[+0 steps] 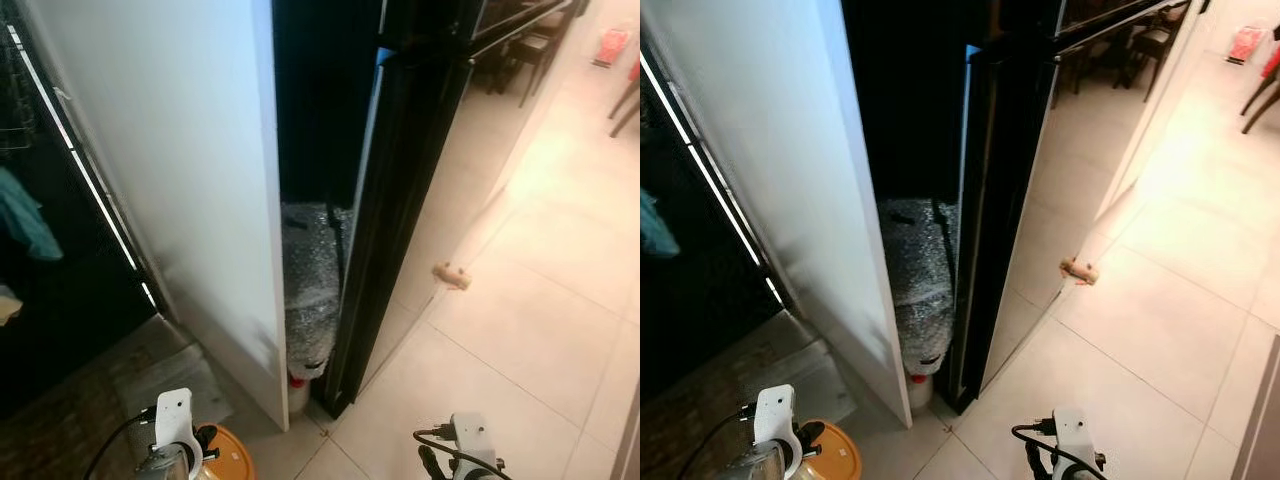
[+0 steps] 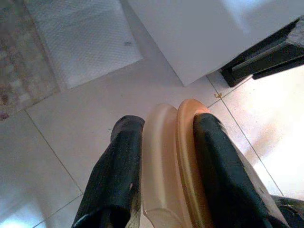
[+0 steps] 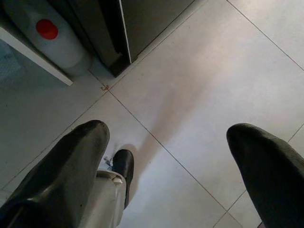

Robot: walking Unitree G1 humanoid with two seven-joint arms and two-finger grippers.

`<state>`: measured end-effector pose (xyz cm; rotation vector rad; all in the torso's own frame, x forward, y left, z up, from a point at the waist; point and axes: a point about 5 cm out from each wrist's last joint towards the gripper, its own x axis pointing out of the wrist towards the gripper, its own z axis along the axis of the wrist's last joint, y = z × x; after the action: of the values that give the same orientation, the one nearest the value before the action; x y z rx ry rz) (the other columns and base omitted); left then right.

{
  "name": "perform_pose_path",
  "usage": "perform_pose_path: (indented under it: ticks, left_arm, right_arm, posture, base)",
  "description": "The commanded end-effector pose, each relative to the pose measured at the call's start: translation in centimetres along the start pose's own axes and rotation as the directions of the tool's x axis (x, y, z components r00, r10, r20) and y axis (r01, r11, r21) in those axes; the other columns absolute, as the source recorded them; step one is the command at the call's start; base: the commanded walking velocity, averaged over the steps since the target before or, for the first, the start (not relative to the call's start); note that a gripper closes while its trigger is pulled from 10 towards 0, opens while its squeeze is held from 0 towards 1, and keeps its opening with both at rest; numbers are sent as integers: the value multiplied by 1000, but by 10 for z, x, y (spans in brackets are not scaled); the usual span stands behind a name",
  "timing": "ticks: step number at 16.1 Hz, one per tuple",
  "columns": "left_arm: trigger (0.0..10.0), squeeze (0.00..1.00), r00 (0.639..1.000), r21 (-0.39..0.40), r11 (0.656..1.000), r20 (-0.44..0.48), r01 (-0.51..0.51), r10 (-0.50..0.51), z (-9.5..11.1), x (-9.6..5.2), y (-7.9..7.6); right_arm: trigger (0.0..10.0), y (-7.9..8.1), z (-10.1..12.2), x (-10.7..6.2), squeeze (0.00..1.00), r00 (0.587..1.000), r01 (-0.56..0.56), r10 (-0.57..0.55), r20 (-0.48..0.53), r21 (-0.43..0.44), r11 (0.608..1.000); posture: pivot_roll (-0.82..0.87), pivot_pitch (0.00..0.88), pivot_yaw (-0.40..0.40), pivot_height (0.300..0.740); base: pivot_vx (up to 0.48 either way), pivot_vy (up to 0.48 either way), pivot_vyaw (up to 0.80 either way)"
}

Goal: Restocking fridge

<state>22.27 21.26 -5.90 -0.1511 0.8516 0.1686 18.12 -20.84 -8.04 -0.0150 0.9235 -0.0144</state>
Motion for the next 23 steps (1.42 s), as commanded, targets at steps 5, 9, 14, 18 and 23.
perform_pose_path:
  ticks: [5,9,14,18,23]
  left_arm:
    - [10000,0,999,10,999,-6,-48,48,-3,-2,16]
    - [10000,0,995,-41,994,24,-99,100,-5,-7,36]
    - [10000,0,992,-56,990,6,-127,127,-19,-13,49]
    - [10000,0,992,-65,990,-21,-127,126,-28,-13,43]
    - [10000,0,991,-93,987,-30,-134,132,-32,-13,43]
  right_arm:
    - [10000,3,-8,-1,0,999,34,-33,-23,55,998]
    - [10000,11,-27,-4,0,997,41,-35,-65,89,995]
    - [10000,20,-55,-13,0,993,52,-39,-109,114,992]
    - [10000,9,-60,-17,0,993,64,-57,-101,60,996]
    - [10000,5,-66,-20,0,993,84,-74,-97,101,991]
  posture:
    - [-44,0,-38,740]
    - [-30,0,-14,740]
    - [-70,0,18,740]
    - [-22,0,-7,740]
    - [-22,0,-25,740]
  base:
    - [0,0,0]
    - [0,0,0]
    - [0,0,0]
    - [0,0,0]
    - [0,0,0]
